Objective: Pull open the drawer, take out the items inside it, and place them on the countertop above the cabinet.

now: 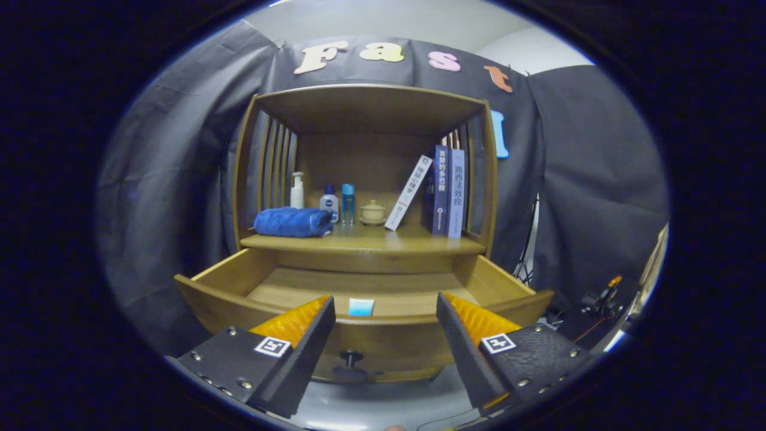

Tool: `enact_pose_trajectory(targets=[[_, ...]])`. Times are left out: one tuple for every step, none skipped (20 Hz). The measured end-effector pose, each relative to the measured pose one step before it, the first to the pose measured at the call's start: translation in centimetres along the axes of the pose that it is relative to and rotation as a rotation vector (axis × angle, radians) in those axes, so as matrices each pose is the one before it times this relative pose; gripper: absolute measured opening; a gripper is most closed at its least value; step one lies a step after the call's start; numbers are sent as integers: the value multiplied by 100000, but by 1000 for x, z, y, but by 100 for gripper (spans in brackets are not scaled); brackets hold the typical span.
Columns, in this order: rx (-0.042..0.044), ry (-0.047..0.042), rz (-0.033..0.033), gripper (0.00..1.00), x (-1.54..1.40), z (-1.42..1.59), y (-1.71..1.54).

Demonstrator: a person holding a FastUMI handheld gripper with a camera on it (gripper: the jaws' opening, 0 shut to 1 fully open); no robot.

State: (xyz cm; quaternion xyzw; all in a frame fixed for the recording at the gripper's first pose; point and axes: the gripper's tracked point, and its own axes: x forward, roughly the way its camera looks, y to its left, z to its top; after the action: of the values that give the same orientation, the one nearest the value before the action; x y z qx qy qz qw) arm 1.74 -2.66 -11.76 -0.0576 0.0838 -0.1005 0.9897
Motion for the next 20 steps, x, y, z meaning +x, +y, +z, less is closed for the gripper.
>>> enact_pose_trajectory(targets=[[-975, -143, 29, 100, 314, 751, 155], [-807, 98, -71, 100, 470, 544, 78], [-107, 869, 313, 100, 441, 460, 232], [731, 1240, 138, 100, 466, 480, 249], [1039, 1760, 191, 100, 526, 314, 230], [735, 2285, -310, 100, 683, 279, 86], [225, 2335, -486, 100, 732, 188, 152], [-687, 2969, 704, 100, 663, -73, 375], [-1050, 2015, 709, 100, 827, 134, 355], [-906, 2981, 847, 100, 782, -202, 178], [-19, 3913, -40, 100, 837, -333, 149], [-247, 4589, 375, 100, 669, -436, 121], [-927, 4594, -598, 100, 891, -450, 54], [-2370, 5070, -183, 100, 779, -516, -64], [-2978, 5063, 98, 100, 779, -608, 112], [-2407, 4271, 394, 100, 1229, -462, 54], [-1751, 4788, -814, 100, 891, -377, -213], [-1137, 5192, 89, 100, 914, -549, -149], [-256, 6972, 1033, 99, 1056, -935, 225], [877, 5838, 1630, 99, 658, -871, 379]])
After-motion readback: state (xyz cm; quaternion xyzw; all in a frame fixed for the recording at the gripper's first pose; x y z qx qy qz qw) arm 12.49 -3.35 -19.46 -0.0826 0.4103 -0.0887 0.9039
